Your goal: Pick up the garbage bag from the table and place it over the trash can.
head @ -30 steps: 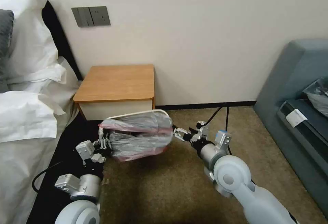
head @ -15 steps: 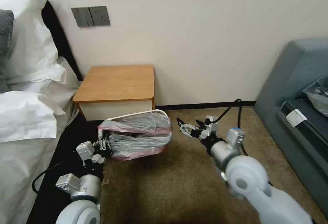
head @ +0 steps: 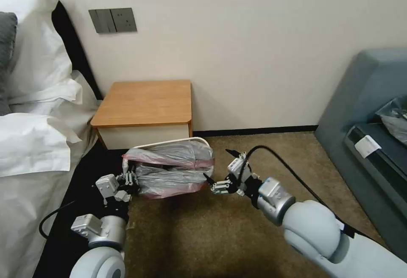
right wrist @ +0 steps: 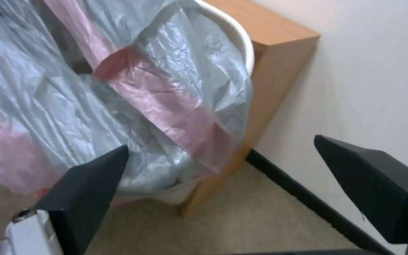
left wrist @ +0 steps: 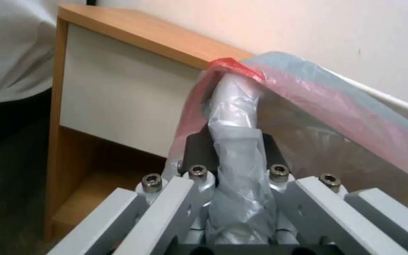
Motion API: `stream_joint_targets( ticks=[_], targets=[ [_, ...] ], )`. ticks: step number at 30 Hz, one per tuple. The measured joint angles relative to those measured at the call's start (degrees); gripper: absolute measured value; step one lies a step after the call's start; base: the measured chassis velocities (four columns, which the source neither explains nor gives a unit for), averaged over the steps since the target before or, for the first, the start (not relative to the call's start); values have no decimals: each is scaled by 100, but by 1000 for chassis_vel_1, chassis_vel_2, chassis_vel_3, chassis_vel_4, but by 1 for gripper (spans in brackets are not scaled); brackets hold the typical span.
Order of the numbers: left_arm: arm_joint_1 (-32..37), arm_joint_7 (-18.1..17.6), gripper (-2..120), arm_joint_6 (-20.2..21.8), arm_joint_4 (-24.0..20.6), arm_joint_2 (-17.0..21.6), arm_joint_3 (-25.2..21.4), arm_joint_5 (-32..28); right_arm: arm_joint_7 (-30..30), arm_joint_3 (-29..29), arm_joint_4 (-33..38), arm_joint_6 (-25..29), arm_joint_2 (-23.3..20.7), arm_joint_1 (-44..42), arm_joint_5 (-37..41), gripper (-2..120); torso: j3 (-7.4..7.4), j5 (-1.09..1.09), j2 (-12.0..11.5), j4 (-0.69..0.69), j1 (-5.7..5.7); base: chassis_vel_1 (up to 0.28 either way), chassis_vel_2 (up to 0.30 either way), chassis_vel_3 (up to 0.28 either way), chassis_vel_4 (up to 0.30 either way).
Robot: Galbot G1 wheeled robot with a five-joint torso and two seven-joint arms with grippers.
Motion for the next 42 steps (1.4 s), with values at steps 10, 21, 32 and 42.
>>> stream_joint_targets(
  ticks=[10, 21, 32, 42],
  targets=[
    [-2, 42, 7, -2, 24, -23, 22, 69, 270, -39, 84, -14, 61, 53, 159, 100, 0, -1, 0, 0, 0, 0, 0, 0, 0],
    [-28, 206, 7, -88, 78, -53, 64, 400, 487, -264, -329, -48, 193, 435, 182, 100, 0, 0, 0, 0, 0, 0, 0, 0, 0],
    [-8, 297, 7, -96, 148, -51, 32, 411, 666, -232, -282, 92, 156, 890, 612, 100, 0, -1, 0, 0, 1, 0, 0, 0, 0],
    [52, 506, 7, -190, 209, -49, 67, 450, 695, -201, -690, 169, 293, 1494, 1031, 100, 0, 0, 0, 0, 0, 0, 0, 0, 0]
  ],
)
